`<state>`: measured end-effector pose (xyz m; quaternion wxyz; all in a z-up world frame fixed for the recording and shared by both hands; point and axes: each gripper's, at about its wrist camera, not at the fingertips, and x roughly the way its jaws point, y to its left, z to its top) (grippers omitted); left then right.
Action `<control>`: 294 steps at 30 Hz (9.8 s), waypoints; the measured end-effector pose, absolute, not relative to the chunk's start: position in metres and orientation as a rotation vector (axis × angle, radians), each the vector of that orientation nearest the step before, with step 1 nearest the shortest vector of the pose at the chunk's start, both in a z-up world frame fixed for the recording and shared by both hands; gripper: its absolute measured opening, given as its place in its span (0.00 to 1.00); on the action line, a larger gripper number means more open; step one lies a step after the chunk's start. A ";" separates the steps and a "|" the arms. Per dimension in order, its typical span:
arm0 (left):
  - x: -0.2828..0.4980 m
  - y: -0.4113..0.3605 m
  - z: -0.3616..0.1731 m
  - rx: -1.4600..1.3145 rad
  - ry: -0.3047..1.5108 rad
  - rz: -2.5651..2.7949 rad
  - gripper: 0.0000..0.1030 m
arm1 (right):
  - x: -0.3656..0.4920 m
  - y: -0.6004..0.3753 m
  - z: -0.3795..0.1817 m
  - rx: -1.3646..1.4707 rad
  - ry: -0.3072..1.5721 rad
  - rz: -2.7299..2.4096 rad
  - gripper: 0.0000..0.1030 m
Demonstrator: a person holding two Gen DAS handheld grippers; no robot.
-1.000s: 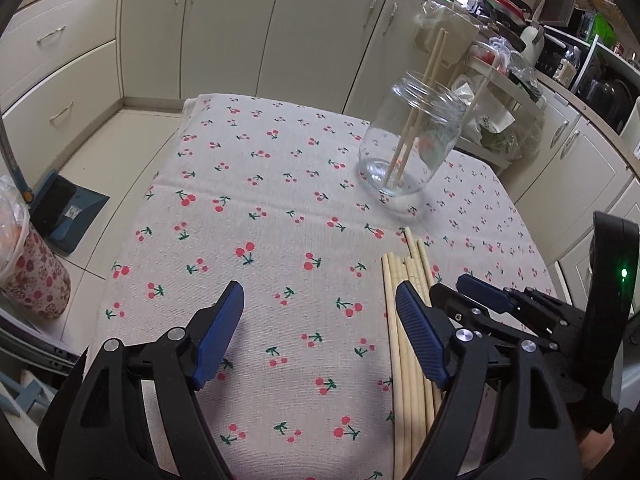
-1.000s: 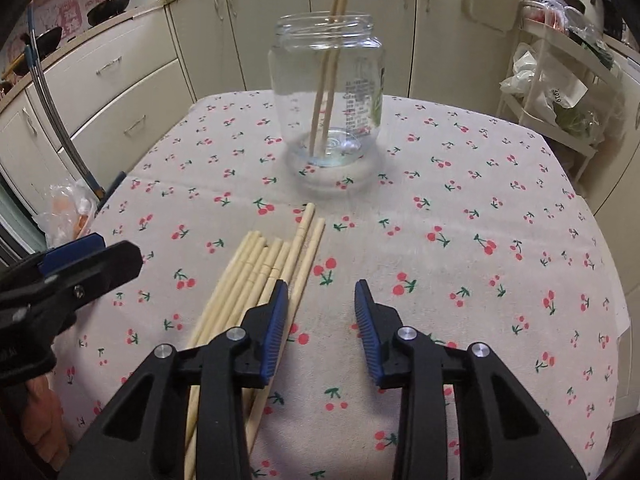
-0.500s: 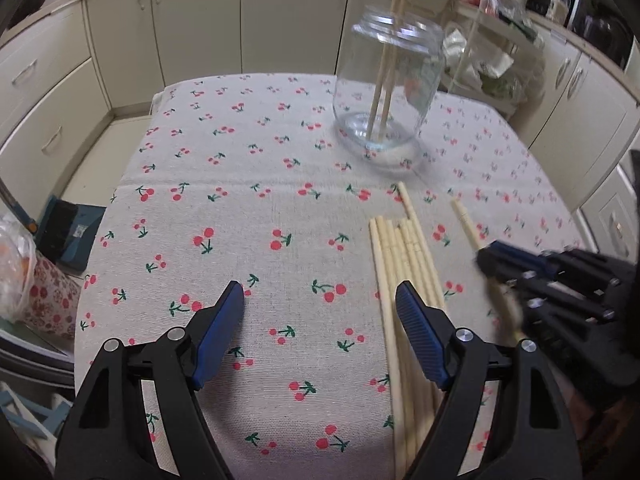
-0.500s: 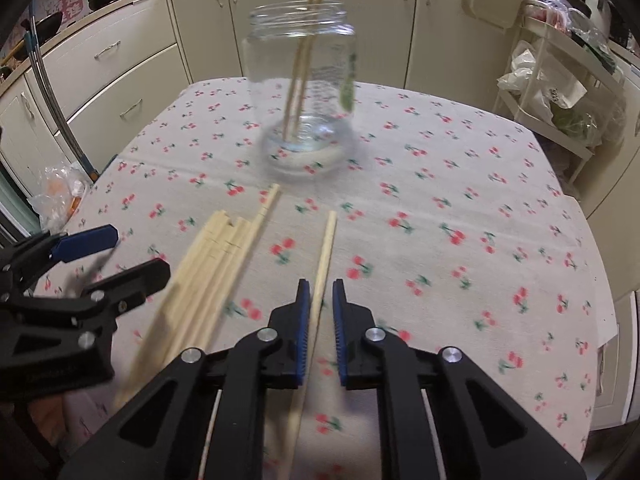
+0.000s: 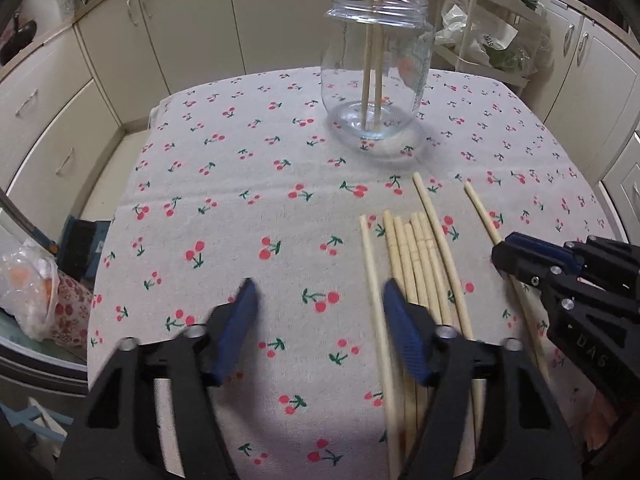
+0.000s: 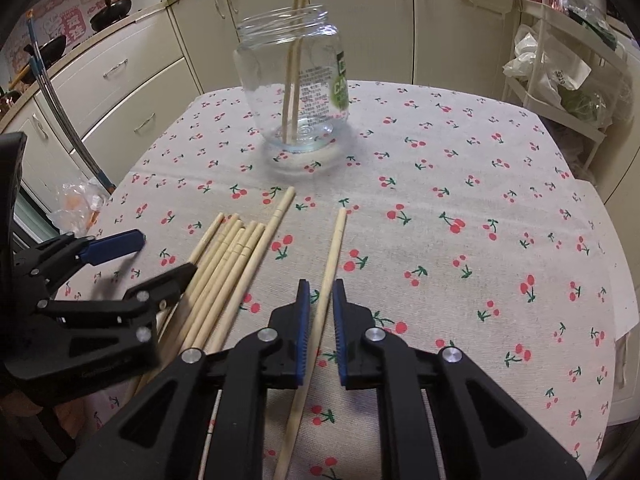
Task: Organize utensils
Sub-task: 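Grasp another chopstick from the bundle with the right tool while the left tool grasps one, then raise the chopstick with the left tool over the jar and release it inside, then raise the chopstick with the right tool over the jar and release it inside, then move both tools back down toward the chopstick bundle, then grasp a chopstick with the left tool and lift it over the jar, then lower the chopstick into the jar and open the left tool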
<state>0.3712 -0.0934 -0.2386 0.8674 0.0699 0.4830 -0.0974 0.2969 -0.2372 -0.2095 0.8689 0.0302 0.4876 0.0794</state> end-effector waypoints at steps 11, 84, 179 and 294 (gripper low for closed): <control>0.383 -0.096 -0.236 0.159 1.028 -0.226 0.36 | 0.304 -0.236 -0.211 0.069 1.016 0.169 0.12; 0.504 -0.122 -0.107 -0.152 0.377 -0.339 0.05 | 0.317 -0.264 -0.217 0.335 1.029 0.210 0.06; 0.363 -0.057 -0.230 -0.070 0.897 -0.265 0.85 | 0.329 -0.211 -0.213 -0.030 1.001 0.142 0.08; 0.442 -0.077 -0.133 -0.181 0.343 -0.293 0.48 | 0.312 -0.240 -0.210 0.126 1.056 0.258 0.09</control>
